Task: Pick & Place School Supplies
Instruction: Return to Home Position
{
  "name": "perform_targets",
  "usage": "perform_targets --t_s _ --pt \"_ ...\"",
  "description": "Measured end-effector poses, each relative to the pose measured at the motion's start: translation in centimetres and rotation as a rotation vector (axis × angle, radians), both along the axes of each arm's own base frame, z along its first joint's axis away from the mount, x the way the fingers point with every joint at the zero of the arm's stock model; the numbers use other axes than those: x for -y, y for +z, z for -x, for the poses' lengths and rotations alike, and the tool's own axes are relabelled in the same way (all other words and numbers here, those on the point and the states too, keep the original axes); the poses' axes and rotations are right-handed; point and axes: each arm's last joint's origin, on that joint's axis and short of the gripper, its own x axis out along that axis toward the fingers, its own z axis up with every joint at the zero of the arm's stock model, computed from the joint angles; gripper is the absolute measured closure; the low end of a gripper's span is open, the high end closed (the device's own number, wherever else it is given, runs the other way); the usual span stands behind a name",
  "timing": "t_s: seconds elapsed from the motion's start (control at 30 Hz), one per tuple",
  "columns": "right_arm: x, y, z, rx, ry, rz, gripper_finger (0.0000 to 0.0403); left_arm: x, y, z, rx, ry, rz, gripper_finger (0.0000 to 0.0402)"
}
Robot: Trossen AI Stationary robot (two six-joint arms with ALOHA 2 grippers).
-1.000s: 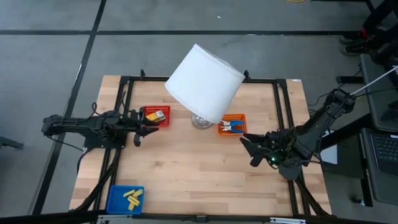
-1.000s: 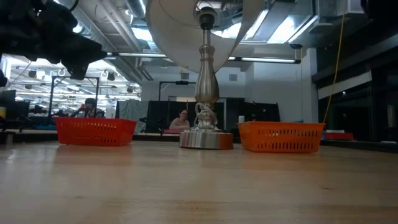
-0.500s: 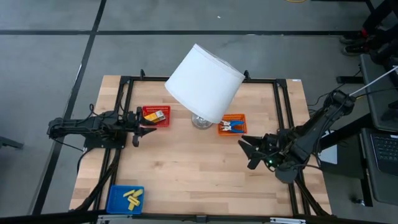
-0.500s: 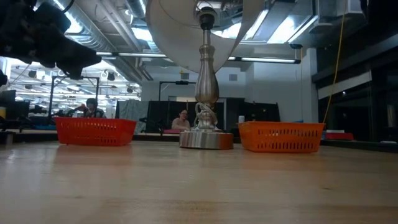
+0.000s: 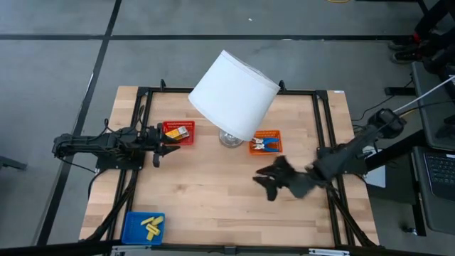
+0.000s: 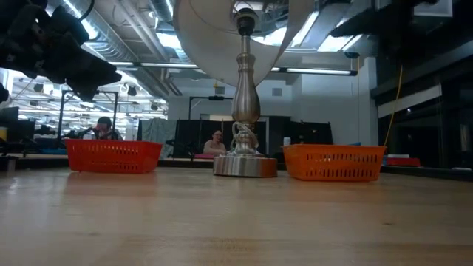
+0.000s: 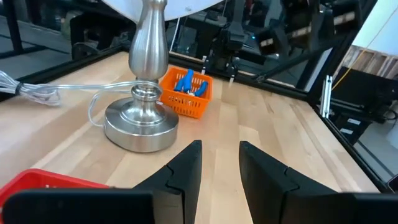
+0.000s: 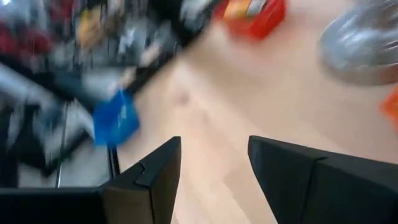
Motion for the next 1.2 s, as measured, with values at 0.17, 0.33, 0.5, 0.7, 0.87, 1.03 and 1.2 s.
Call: perform_targets --t_s 0.17,0.33,0.5,0.7,0.87,1.03,1.2 --pt "3.8 -0.2 -4.4 -0.023 0.311 0.058 0.0211 0.0 0.0 0.0 0.0 0.0 0.0 0.0299" --pt "9.6 0.7 -6.7 0.074 0.505 0.252 0.0211 0.0 0.0 0.0 0.0 0.0 0.0 0.0298" --pt "13.3 1.8 -6.1 0.125 0.703 0.37 0.0211 0.0 0.0 0.0 0.0 0.0 0.0 0.0298" --pt "14.4 2.2 -1.1 0.237 0.729 0.517 0.0211 0.0 0.0 0.0 0.0 0.001 0.0 0.0297" --pt "14.6 0.3 5.2 0.346 0.665 0.552 0.0211 0.0 0.0 0.0 0.001 0.001 0.0 0.0295" --pt "14.5 -3.1 8.6 0.376 0.65 0.555 0.0211 0.0 0.0 0.0 0.001 0.001 0.0 0.0299" --pt "14.5 -6.3 10.6 0.402 0.636 0.546 0.0211 0.0 0.0 0.0 0.001 0.001 0.0 0.0295"
